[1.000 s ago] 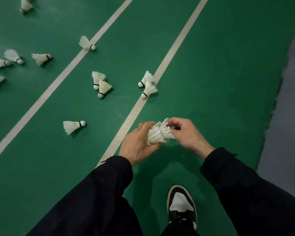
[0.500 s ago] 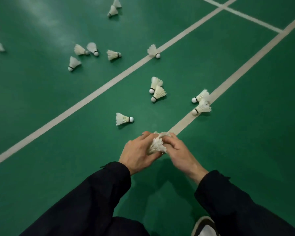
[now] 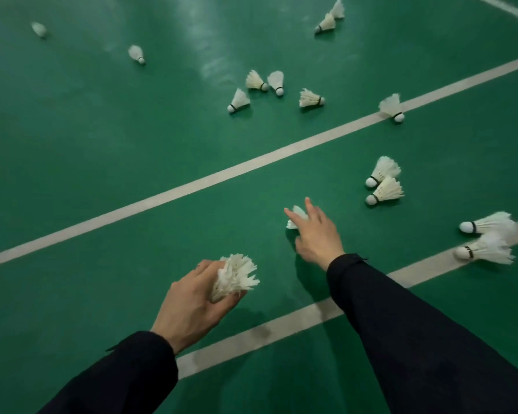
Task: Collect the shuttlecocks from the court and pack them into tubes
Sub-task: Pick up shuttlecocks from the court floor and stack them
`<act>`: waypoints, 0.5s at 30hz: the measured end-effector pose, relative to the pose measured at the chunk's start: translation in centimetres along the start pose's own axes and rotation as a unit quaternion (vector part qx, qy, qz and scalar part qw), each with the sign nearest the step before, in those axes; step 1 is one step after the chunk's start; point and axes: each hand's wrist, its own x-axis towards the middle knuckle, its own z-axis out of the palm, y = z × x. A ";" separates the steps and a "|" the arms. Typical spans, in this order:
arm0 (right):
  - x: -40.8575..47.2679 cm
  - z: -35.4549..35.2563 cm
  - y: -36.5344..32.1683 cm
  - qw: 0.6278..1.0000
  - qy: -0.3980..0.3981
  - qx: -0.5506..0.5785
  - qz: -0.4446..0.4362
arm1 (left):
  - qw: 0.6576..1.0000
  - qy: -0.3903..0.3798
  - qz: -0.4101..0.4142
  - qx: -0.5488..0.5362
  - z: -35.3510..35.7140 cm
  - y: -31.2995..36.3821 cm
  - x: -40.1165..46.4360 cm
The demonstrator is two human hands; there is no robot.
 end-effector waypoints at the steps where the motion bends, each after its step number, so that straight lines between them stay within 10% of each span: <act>1: 0.6 0.5 0.1 0.999 -0.015 -0.048 -0.009 | 1.000 0.000 -0.008 0.007 -0.1 -0.3 -0.4; 6: -0.8 0.8 1.2 0.989 0.041 -0.131 -0.056 | 0.998 -0.037 -0.037 0.024 1.0 0.1 0.0; 9: -4.2 -0.7 0.4 0.994 0.093 0.065 0.001 | 0.998 -0.049 -0.031 0.034 2.4 1.5 1.6; 12: -8.6 -4.2 -1.7 0.832 0.143 0.527 0.097 | 0.998 -0.049 -0.022 0.025 3.8 2.8 3.0; 15: -13.2 -6.6 -2.3 0.737 0.142 0.656 0.077 | 0.998 -0.068 -0.010 0.008 4.7 4.3 3.7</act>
